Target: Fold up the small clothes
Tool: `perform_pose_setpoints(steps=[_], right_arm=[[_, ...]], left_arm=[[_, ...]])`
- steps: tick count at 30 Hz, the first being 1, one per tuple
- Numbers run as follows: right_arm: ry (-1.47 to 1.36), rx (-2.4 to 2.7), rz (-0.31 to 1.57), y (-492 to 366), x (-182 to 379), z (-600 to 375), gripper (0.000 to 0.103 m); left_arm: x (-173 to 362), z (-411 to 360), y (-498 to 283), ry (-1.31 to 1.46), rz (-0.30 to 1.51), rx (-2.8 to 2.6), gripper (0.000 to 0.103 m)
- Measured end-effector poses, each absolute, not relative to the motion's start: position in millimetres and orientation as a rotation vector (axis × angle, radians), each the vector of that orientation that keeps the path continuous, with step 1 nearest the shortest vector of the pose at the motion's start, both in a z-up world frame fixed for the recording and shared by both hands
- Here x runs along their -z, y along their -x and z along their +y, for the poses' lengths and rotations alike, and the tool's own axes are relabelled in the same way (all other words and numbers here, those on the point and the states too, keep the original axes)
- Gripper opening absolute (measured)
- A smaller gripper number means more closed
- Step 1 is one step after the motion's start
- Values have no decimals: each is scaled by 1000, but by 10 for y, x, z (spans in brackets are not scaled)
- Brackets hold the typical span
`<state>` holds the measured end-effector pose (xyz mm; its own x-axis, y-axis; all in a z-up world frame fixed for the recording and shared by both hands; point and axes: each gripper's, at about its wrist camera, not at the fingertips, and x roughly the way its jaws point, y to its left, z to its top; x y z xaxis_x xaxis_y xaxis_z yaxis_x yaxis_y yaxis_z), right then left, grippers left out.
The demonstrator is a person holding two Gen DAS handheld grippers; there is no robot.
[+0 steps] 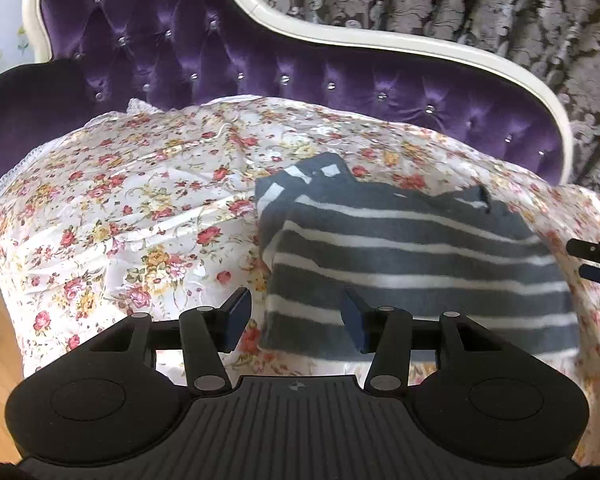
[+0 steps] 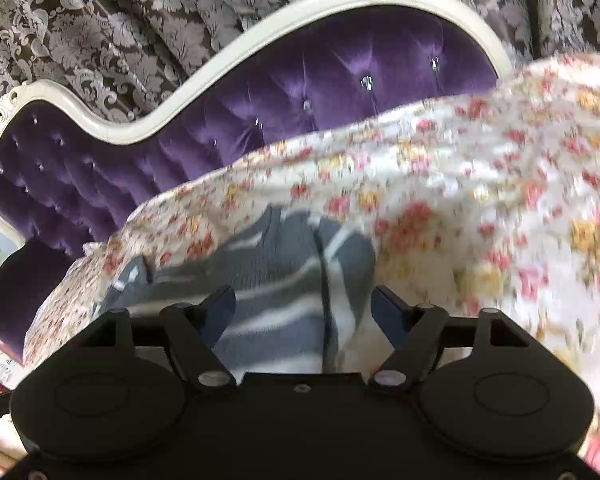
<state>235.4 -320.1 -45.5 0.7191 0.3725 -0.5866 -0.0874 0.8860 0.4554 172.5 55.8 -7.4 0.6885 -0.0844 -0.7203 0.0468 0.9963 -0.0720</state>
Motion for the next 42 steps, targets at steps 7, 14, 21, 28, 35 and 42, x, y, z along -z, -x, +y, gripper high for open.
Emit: perform_pose_setpoints(steps=[7, 14, 21, 28, 35, 42], right_arm=[[-487, -270, 797, -2234, 646, -3236, 79], [-533, -315, 813, -2227, 791, -3148, 80], [-513, -355, 784, -2288, 834, -3004, 86], [-518, -385, 767, -2353, 861, -2932, 98], [-547, -384, 742, -2329, 876, -2909, 103], [-655, -383, 747, -2314, 908, -2988, 103]], left_arm=[[209, 580, -1821, 64, 826, 127, 48], [369, 651, -1959, 54, 873, 109, 48], [445, 708, -1997, 64, 908, 91, 48], [467, 733, -2030, 61, 920, 69, 48], [484, 730, -2077, 44, 946, 47, 48], [412, 710, -2048, -3, 877, 26, 48]])
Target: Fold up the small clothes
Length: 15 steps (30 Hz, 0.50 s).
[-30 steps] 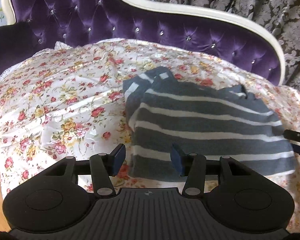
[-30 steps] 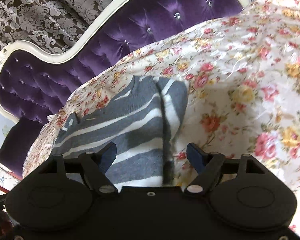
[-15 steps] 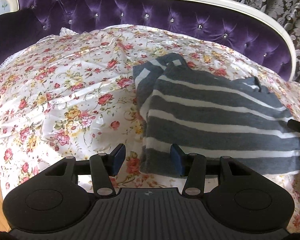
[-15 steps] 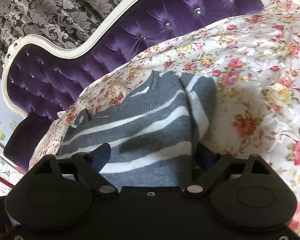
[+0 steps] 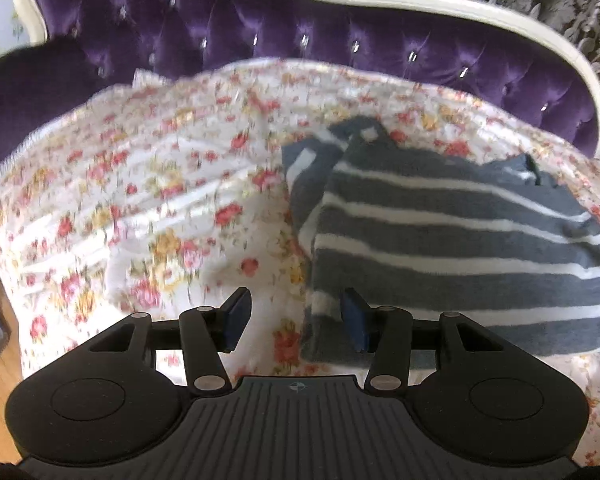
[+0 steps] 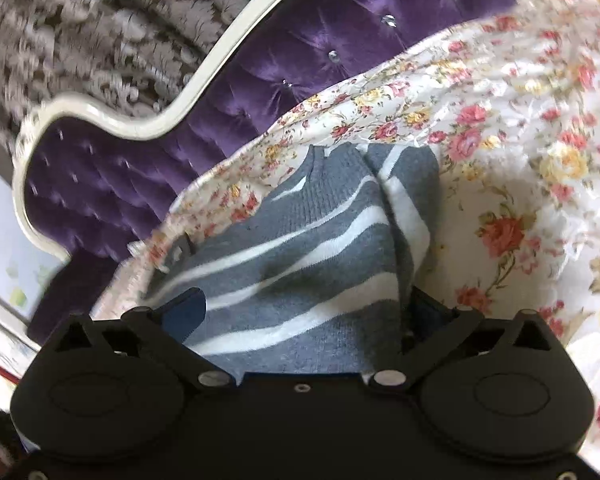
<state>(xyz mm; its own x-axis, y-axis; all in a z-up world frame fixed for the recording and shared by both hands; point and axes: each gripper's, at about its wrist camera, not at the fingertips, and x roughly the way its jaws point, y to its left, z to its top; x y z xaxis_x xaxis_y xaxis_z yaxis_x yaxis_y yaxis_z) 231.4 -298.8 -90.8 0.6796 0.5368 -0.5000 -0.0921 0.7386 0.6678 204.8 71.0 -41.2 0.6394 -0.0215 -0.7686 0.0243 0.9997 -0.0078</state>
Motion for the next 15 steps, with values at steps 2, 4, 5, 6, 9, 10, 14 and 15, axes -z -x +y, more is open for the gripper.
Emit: perform_pose_setpoints(steps=[2, 4, 5, 6, 9, 10, 14, 15], right_arm=[[-732, -393, 749, -2324, 947, -3075, 103], [-783, -406, 756, -2343, 967, -3143, 103], [-791, -411, 761, -2352, 970, -3152, 103], [-788, -415, 763, -2354, 970, -3148, 103], [-756, -429, 760, -2343, 969, -3105, 103], [-741, -444, 761, -2344, 966, -3094, 103], [-699, -482, 772, -2363, 953, -3065, 103], [-695, -484, 773, -2361, 950, -3064, 102]], left_arm=[[378, 715, -2024, 8, 835, 56, 48], [361, 732, -2014, 46, 811, 101, 48], [362, 737, -2022, 66, 812, 118, 48], [370, 740, -2040, 85, 820, 134, 48], [415, 688, -2095, 81, 842, 144, 48], [436, 665, -2113, 67, 845, 140, 48], [574, 654, -2217, 70, 901, 133, 48], [610, 664, -2236, 78, 918, 130, 48]])
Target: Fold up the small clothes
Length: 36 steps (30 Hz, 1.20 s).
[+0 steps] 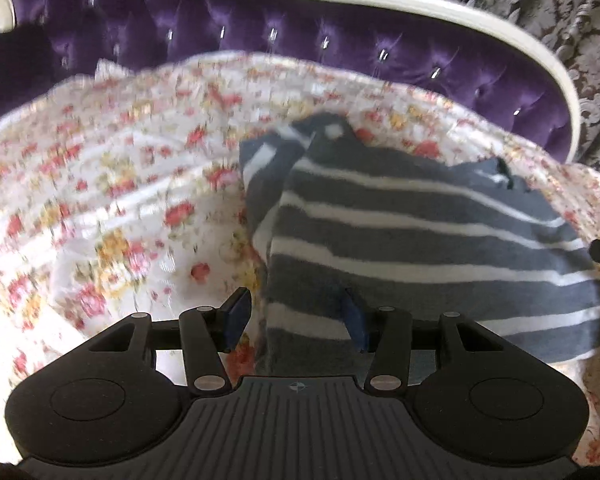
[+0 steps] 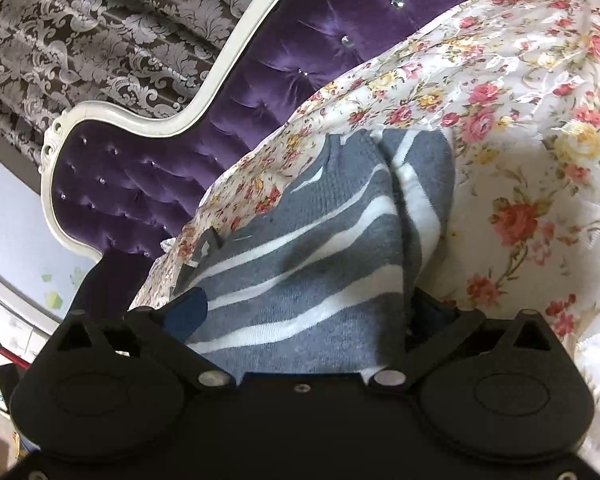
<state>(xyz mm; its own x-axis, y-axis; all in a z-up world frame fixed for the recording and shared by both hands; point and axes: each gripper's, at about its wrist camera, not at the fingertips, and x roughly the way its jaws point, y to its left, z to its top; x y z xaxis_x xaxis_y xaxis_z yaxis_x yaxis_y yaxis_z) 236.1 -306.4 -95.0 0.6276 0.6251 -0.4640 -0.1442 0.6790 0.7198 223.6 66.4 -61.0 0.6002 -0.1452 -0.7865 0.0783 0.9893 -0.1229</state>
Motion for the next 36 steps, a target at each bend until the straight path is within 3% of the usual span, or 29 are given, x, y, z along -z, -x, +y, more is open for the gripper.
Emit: perform_pose_setpoints(steps=[2, 4, 6, 10, 23, 31, 36], right_arm=[[-688, -480, 774, -2362, 945, -3063, 92], [-679, -460, 787, -2373, 957, -3065, 58], [-691, -431, 810, -2395, 1010, -3080, 40], [-652, -400, 801, -2379, 987, -3061, 33], [-250, -289, 826, -2453, 310, -2496, 32], [-8, -376, 785, -2583, -253, -1651, 30], [89, -483, 760, -2561, -323, -920, 29]], left_arm=[[674, 686, -2270, 92, 939, 129, 49], [665, 681, -2269, 83, 936, 128, 52], [657, 666, -2274, 70, 941, 127, 55], [639, 700, -2280, 92, 949, 126, 55], [292, 1033, -2177, 118, 903, 89, 55], [217, 1370, -2163, 208, 913, 52, 55], [206, 1530, -2149, 259, 914, 30, 55]])
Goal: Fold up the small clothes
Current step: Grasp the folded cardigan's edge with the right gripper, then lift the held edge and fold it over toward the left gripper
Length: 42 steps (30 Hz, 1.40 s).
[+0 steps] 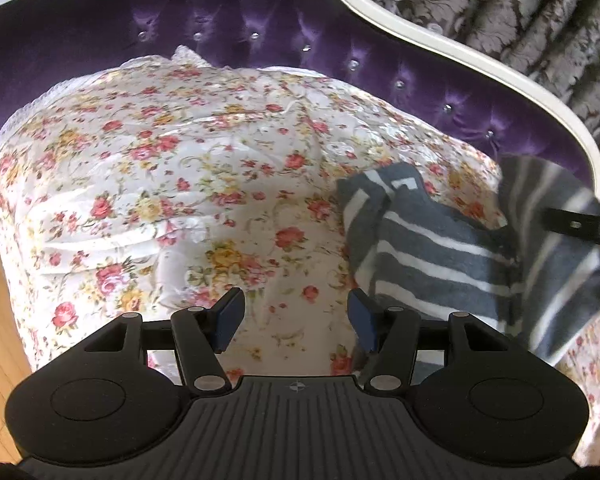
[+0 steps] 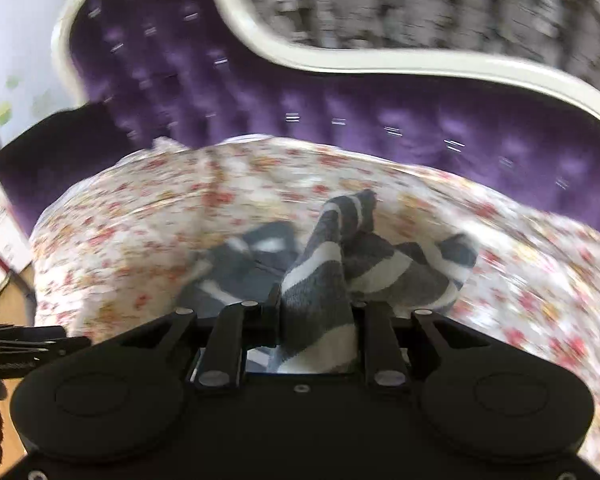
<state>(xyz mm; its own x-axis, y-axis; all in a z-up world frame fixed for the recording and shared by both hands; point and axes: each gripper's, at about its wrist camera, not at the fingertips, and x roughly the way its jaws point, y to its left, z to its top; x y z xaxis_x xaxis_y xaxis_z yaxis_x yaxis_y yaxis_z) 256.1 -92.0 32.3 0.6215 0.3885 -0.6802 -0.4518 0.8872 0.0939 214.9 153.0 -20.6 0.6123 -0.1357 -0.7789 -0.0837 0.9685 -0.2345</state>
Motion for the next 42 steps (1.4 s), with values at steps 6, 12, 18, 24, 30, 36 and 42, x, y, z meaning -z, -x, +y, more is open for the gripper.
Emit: perform_pose_setpoints(steps=[6, 12, 18, 24, 30, 36, 42], right_arm=[[174, -575, 782, -2455, -2, -205, 29], [276, -604, 783, -2289, 342, 64, 43], [226, -730, 721, -2106, 301, -68, 54], [78, -816, 653, -1966, 110, -398, 53], [6, -724, 600, -1999, 44, -734, 54], [49, -742, 609, -1971, 253, -657, 49], [145, -864, 690, -1733, 637, -361, 49]], left_arm=[[227, 1635, -2137, 286, 927, 21, 55], [228, 1697, -2142, 312, 925, 17, 55], [249, 1683, -2153, 318, 924, 15, 55], [230, 1667, -2147, 312, 902, 22, 55], [206, 1635, -2138, 301, 878, 33, 55], [212, 1566, -2143, 289, 859, 59, 55], [226, 1441, -2140, 276, 828, 123, 55]])
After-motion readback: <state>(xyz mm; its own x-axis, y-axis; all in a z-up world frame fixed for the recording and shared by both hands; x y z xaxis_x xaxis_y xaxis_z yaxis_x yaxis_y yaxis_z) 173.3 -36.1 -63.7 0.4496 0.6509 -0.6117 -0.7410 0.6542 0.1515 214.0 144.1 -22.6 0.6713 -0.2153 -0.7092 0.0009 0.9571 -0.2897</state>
